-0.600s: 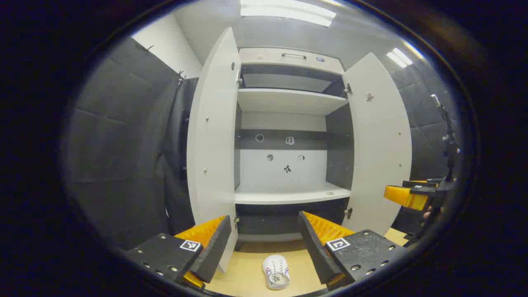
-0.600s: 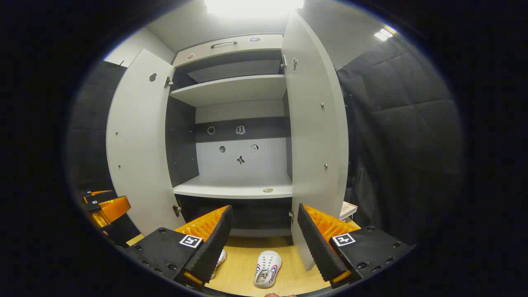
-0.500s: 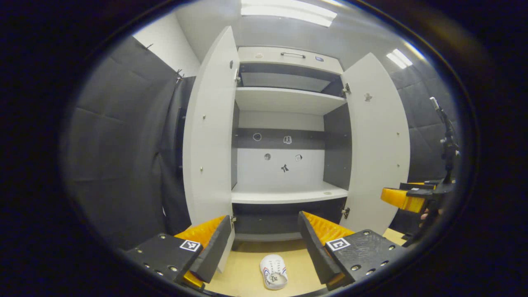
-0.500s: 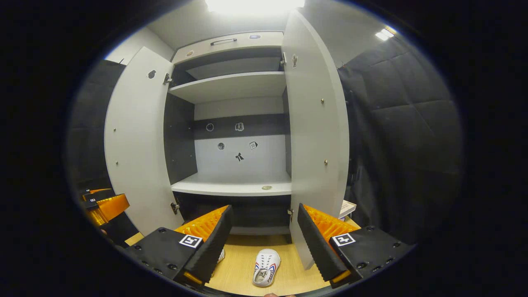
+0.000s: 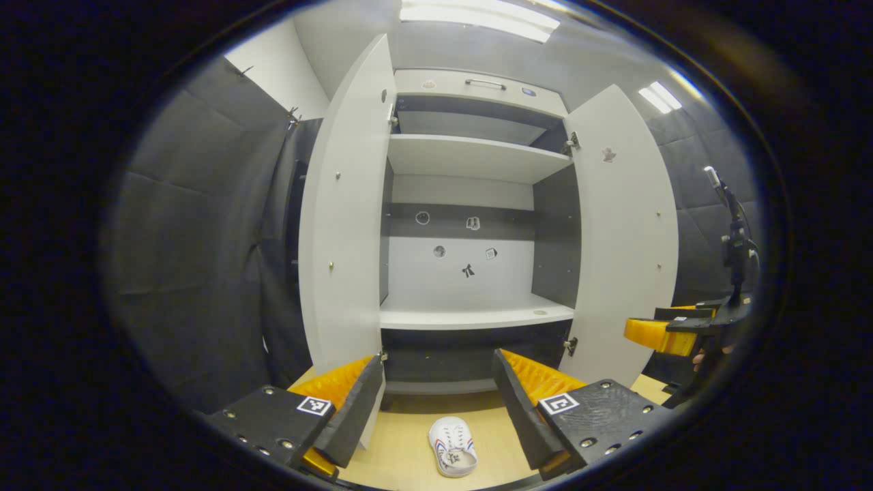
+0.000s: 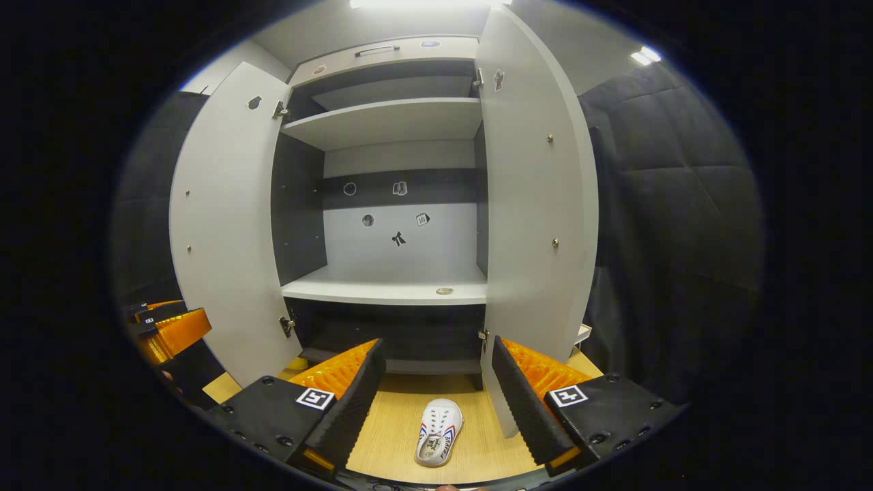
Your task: Grab one shoe with the right hand and put it into the shoe cabinet, grab the other shoe with the left hand and put it into the shoe cabinet; then close the right door with the right hand and the left door with the left hand.
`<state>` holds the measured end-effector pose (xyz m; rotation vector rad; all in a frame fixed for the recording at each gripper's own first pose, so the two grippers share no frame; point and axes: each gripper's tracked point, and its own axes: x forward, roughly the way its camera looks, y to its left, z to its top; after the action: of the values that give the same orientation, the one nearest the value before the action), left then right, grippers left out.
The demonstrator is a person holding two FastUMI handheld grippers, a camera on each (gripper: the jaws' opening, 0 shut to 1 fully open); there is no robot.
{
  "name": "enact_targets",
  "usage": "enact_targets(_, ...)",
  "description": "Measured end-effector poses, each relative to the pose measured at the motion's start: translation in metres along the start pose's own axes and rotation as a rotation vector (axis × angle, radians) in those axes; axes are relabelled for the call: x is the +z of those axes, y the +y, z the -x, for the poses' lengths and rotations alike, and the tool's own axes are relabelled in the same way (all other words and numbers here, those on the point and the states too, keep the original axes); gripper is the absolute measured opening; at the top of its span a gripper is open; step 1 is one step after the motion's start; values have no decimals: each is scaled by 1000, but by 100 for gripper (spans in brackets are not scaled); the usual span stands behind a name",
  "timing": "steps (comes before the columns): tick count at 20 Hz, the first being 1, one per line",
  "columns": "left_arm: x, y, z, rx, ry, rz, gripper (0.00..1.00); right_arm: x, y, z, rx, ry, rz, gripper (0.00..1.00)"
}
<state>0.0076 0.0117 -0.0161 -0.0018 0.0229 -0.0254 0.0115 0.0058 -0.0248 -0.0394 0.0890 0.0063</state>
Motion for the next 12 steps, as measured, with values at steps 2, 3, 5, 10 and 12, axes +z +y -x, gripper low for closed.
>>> enact_targets(2, -4, 8, 1, 9, -2, -21, 94, -7, -2, -2, -6, 29, 16, 98)
enact_targets(3, -9, 10, 2, 11, 1, -31, 93, -12, -2, -5, -11, 51, 21, 98)
enact_targets(5, -22, 13, 1, 8, 22, -29, 94, -23, -2, -10, -9, 96, 10, 98)
enact_targets(10, -39, 15, -5, -1, 59, 16, 94, -49, 5, -29, 13, 172, -8, 98)
enact_targets(12, -44, 16, -7, -5, 67, 24, 94, -62, 16, -41, 34, 213, -24, 98)
